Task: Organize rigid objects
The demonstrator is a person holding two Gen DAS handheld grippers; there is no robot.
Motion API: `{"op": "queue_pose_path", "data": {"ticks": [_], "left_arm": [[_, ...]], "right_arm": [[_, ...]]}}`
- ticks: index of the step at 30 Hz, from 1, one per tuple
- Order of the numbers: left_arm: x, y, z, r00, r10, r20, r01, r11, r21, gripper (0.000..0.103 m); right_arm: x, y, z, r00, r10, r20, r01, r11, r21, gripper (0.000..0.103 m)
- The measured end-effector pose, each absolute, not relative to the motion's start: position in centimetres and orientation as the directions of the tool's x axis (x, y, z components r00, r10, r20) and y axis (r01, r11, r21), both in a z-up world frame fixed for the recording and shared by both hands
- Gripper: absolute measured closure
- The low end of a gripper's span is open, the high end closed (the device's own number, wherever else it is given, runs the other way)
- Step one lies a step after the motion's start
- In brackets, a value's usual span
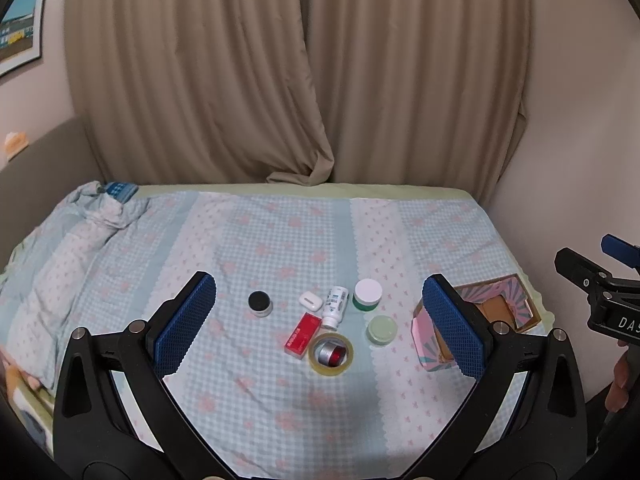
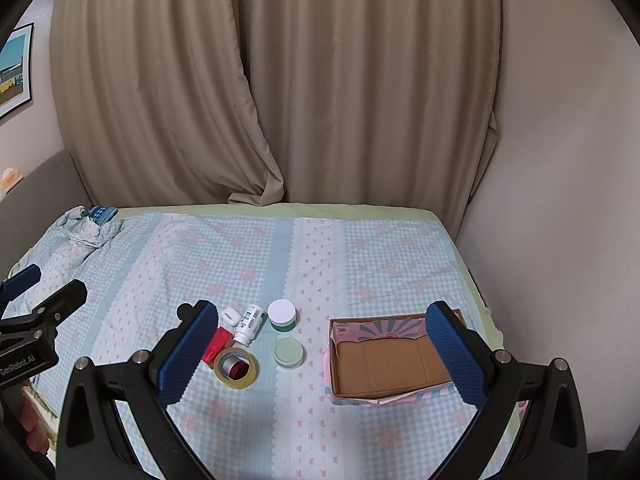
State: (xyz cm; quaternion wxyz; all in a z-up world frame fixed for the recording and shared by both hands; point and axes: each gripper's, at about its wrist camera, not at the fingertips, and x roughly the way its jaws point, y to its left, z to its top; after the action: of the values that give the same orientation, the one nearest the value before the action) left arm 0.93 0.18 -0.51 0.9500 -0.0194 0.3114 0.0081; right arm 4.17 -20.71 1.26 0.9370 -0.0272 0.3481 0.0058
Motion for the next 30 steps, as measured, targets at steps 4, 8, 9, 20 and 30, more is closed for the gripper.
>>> {"op": "queue_pose_path", "data": {"ticks": [4,8,9,20,30], "left_arm": [[1.1,0.2,-0.4,0.805,0.005,-0.594,-0.03,0.999,-0.032,0.0],[1.3,0.4,-0.2,0.803,0.006,-0.596,-0.033,0.999,-0.034,0.0],[1.3,0.4,-0.2,0.803,0.006,-0.596,-0.033,0.999,-0.033,0.0],[1.2,0.5,-0.1,0.806,-0.002,-0.592,-0.025,0.999,-0.038,0.0],[1.4,0.5,0.0,0.803,-0.002,-0.596,-0.034,0.998,-0.049,0.0]], "right_arm": [[4.8,-20.6,1.5,0.761,-0.009,-0.649,-0.028,0.998,-0.048,0.0],[4.8,-20.7,1.2,0.764,0.002,-0.646,-0.028,0.999,-0.029,0.0],[4.9,-20.8,1.2,0.764,0.002,-0.645,-0.026,0.999,-0.028,0.0],[4.9,-20.9,0.8,0.759,0.01,-0.651,-0.032,0.999,-0.022,0.0],[4.2,-21.2,0.6,0.76,0.018,-0.65,-0.038,0.999,-0.017,0.0]]}}
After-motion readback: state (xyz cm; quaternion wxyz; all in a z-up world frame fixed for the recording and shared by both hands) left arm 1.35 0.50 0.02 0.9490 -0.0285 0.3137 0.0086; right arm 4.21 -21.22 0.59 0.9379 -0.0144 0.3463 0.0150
